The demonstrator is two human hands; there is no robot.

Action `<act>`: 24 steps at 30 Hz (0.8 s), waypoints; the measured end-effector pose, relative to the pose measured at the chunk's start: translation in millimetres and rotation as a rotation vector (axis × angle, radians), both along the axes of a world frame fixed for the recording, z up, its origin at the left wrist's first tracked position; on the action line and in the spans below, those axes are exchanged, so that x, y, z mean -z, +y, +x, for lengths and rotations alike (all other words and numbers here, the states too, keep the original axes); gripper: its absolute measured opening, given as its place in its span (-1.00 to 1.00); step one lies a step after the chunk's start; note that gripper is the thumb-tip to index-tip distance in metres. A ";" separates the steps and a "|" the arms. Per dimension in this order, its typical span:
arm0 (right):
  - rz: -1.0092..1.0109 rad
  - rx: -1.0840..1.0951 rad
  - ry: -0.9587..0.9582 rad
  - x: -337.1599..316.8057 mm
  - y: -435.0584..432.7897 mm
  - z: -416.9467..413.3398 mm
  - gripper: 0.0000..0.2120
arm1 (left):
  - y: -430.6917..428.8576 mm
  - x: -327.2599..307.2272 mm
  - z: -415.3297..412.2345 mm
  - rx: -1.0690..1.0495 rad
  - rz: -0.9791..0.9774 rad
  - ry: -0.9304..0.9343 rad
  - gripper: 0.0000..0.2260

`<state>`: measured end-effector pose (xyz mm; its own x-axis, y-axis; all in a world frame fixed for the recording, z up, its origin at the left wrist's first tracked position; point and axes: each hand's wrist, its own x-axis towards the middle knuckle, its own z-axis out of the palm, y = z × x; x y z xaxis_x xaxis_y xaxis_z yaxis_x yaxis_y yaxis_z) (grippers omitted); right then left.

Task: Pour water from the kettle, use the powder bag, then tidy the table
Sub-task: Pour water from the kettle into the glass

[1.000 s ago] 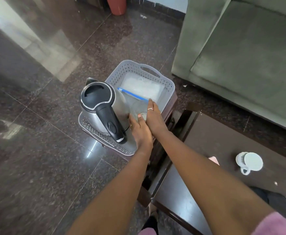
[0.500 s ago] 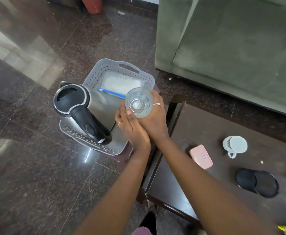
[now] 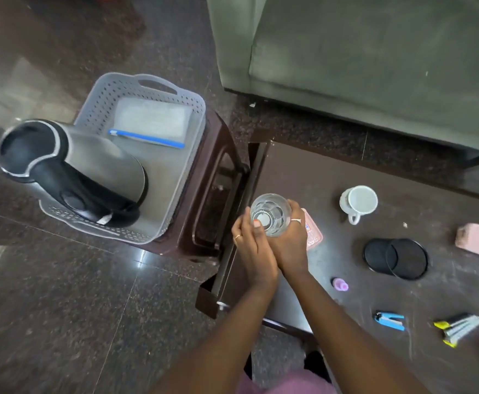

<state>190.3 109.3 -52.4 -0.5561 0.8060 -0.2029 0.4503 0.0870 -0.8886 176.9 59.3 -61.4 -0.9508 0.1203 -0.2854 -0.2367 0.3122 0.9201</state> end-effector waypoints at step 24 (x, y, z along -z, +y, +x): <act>-0.088 0.006 -0.172 60.1 33.6 19.6 -0.25 | 6.4 50.2 -4.9 0.338 -0.143 -0.103 -0.67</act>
<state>209.9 143.0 -112.5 -0.5027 0.7840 -0.3642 0.5966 0.0097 -0.8025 172.0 65.7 -111.6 -0.8298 0.3745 -0.4137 -0.1868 0.5122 0.8383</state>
